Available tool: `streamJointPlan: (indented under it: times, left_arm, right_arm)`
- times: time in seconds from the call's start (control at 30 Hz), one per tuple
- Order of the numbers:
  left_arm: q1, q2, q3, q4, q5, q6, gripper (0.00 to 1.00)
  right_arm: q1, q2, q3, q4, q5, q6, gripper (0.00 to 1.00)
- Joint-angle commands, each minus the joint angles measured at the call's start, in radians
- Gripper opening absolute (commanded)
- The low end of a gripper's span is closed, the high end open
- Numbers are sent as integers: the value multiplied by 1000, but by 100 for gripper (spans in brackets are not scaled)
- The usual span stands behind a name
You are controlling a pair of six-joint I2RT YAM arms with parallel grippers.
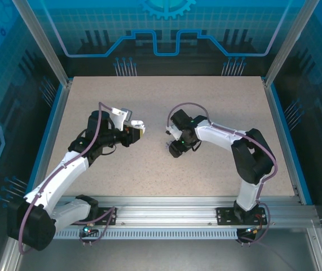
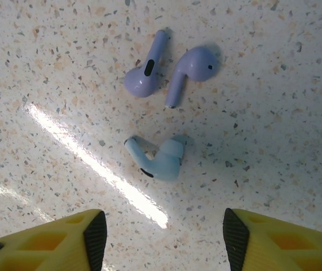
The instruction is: Insert the wireless bluetooth earbuds into the charging case
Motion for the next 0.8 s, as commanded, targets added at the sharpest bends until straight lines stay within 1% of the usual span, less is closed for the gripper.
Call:
streamJointPlan:
  times: [0.0, 0.17, 0.43, 0.77]
  left_arm:
    - [-7, -8, 30, -1, 2, 16, 9]
    - [-7, -8, 32, -2, 1, 17, 9]
    - [-7, -2, 38, -3, 1, 20, 9]
    - [-7, 3, 46, -6, 2, 22, 9]
  right_arm:
    - [-27, 10, -3, 34, -98, -30, 61]
    - [-38, 69, 26, 23, -176, -38, 61]
    - [-38, 140, 61, 19, -180, -37, 62]
    - [2, 125, 37, -19, -247, -58, 60]
